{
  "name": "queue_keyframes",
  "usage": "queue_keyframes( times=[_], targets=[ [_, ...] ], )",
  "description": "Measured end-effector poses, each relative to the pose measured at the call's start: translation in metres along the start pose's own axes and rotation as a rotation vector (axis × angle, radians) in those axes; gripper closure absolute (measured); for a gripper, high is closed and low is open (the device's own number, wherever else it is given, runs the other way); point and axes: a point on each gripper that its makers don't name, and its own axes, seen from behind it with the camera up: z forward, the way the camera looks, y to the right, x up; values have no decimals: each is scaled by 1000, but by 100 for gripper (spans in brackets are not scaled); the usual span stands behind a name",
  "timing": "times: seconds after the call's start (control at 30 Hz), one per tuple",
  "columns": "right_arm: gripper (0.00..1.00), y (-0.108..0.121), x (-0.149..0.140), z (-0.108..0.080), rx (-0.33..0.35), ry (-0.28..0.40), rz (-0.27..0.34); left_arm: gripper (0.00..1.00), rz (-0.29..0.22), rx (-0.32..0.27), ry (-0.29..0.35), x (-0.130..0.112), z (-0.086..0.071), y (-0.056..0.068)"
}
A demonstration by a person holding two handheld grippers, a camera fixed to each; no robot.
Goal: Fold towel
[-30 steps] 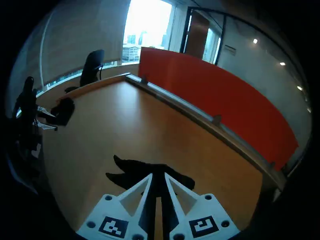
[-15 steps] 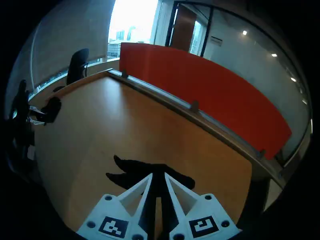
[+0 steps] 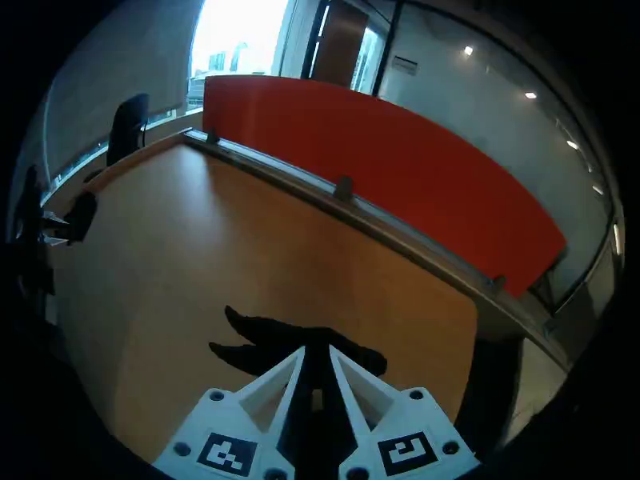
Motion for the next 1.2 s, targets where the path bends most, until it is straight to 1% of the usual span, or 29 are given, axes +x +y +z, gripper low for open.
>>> queue_keyframes(
  times=[0.3, 0.57, 0.77, 0.97, 1.2],
  targets=[
    [94, 34, -22, -11, -45, -39, 11, 6, 7, 2, -1, 2, 1, 4],
    [94, 43, -33, -19, -62, -50, 21, 6, 11, -2, -2, 4, 2, 8],
    [94, 46, -43, -30, -72, -55, 34, 6, 16, -9, -1, 5, 2, 12],
    [94, 50, -71, -47, -89, -81, 58, 6, 19, -15, 1, 5, 0, 14],
    [94, 52, -118, -68, -118, -130, 92, 6, 26, -26, 0, 4, -1, 20]
  ],
)
